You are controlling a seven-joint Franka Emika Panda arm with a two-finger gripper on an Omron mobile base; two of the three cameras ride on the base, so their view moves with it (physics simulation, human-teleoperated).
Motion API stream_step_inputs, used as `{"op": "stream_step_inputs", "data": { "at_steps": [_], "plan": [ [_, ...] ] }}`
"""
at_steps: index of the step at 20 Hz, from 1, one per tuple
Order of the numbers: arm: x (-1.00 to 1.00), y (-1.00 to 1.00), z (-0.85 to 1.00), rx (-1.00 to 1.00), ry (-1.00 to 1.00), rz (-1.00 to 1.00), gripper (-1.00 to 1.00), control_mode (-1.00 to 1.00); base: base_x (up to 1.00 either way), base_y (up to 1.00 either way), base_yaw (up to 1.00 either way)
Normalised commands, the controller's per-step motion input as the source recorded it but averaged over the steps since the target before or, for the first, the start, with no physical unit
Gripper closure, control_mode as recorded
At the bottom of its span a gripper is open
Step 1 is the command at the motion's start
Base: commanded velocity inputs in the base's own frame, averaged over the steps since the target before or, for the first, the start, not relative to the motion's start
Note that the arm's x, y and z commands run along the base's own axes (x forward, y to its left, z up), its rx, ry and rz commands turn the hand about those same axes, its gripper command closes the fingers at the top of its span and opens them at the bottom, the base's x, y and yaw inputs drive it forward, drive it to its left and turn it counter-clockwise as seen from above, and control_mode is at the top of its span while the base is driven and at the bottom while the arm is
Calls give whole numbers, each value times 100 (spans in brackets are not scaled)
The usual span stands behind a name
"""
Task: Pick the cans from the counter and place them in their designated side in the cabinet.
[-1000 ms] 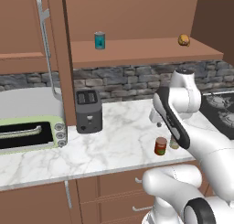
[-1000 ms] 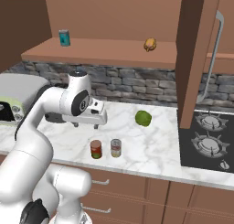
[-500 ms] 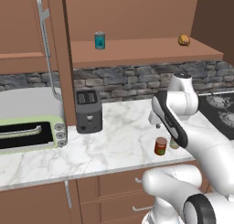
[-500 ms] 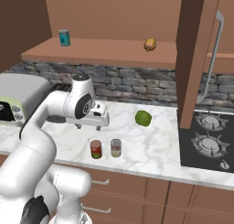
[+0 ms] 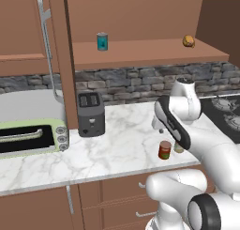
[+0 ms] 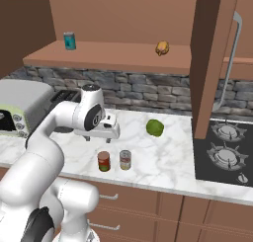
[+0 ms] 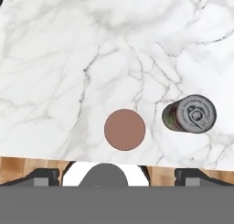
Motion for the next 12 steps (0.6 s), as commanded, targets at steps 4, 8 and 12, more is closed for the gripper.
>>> {"op": "stream_step_inputs", "data": {
  "at_steps": [4, 8, 12],
  "plan": [
    [0, -1, -24, 0, 1, 0, -100, -100, 0, 0, 0],
    [0, -3, -23, 0, 1, 0, -100, -100, 0, 0, 0],
    [0, -3, -21, 0, 1, 0, -100, -100, 0, 0, 0]
  ]
}}
